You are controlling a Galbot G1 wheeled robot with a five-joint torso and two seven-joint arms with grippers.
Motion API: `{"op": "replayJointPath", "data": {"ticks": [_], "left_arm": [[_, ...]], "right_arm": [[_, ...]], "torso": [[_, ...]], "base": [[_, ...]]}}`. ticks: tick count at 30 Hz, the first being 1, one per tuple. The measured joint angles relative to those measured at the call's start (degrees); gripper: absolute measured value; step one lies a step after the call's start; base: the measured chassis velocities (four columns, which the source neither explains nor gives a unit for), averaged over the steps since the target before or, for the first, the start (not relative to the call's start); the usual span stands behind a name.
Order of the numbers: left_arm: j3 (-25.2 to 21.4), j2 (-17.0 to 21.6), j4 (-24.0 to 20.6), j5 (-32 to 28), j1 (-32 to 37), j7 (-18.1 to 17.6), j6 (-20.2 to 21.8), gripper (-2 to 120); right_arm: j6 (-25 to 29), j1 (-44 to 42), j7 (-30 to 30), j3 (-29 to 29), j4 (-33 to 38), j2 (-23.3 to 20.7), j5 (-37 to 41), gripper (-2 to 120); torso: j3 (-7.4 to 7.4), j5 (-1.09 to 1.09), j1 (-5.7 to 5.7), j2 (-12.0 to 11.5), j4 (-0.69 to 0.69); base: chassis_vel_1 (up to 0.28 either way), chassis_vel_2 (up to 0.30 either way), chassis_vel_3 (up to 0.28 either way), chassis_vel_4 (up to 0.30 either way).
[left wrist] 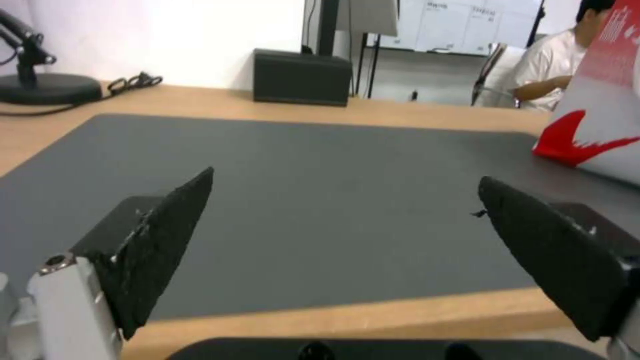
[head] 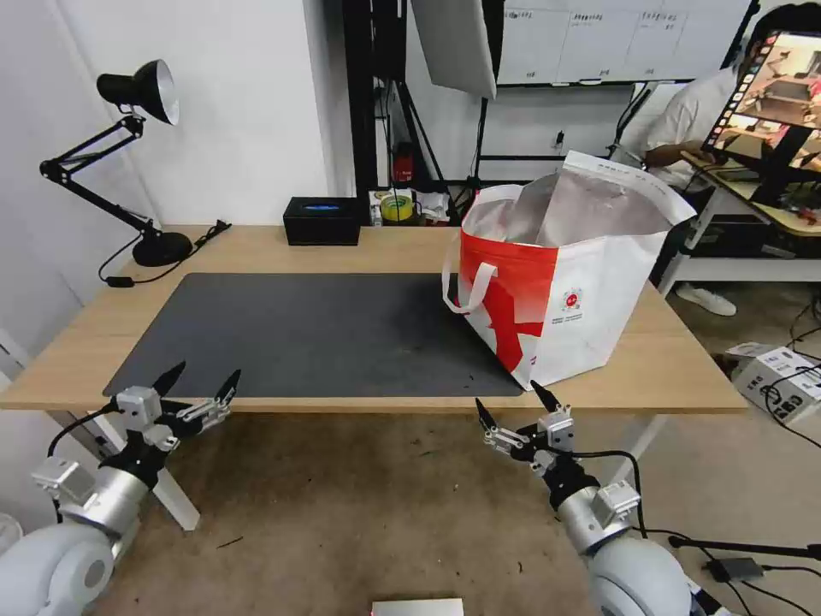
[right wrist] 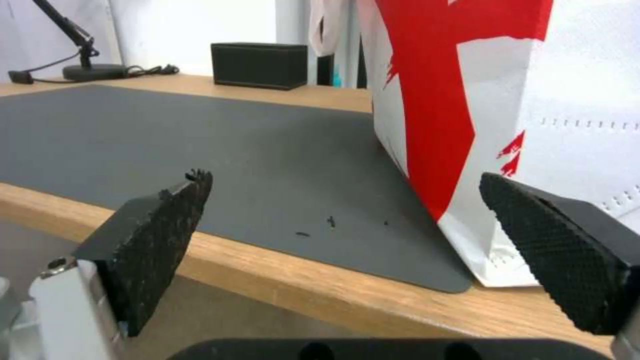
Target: Pick up the trash from the table and place it into the takeout bag.
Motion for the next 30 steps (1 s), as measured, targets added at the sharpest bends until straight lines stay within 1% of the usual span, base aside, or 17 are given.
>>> {"op": "replayJointPath", "data": {"ticks": [6, 12, 16, 25, 30], "left_arm": [[0.1, -0.2, 0.5, 0.8, 0.5, 0.0, -0.3, 100], [-0.1, 0.4, 2.0, 0.7, 1.6, -1.0, -0.8, 100], [-0.3, 0.3, 2.9, 0.7, 2.6, -0.7, -2.0, 100], [0.8, -0.5, 3.7, 0.8, 2.4, -0.3, -2.8, 100], [1.4, -0.1, 4.3, 0.5, 2.6, -0.2, -4.0, 100]], "right_arm": [[0.0, 0.0, 0.0, 0.0, 0.0, 0.0, 0.0, 100], [0.0, 0.0, 0.0, 0.0, 0.0, 0.0, 0.0, 100], [0.0, 0.0, 0.0, 0.0, 0.0, 0.0, 0.0, 100], [0.0, 0.0, 0.0, 0.0, 0.0, 0.0, 0.0, 100], [0.0, 0.0, 0.0, 0.0, 0.0, 0.0, 0.0, 100]], "torso": [[0.0, 0.0, 0.0, 0.0, 0.0], [0.0, 0.0, 0.0, 0.0, 0.0], [0.0, 0.0, 0.0, 0.0, 0.0], [0.0, 0.0, 0.0, 0.0, 0.0], [0.0, 0.0, 0.0, 0.0, 0.0]], "base": [[0.0, 0.0, 0.0, 0.0], [0.0, 0.0, 0.0, 0.0], [0.0, 0.0, 0.0, 0.0], [0.0, 0.0, 0.0, 0.0], [0.0, 0.0, 0.0, 0.0]]}}
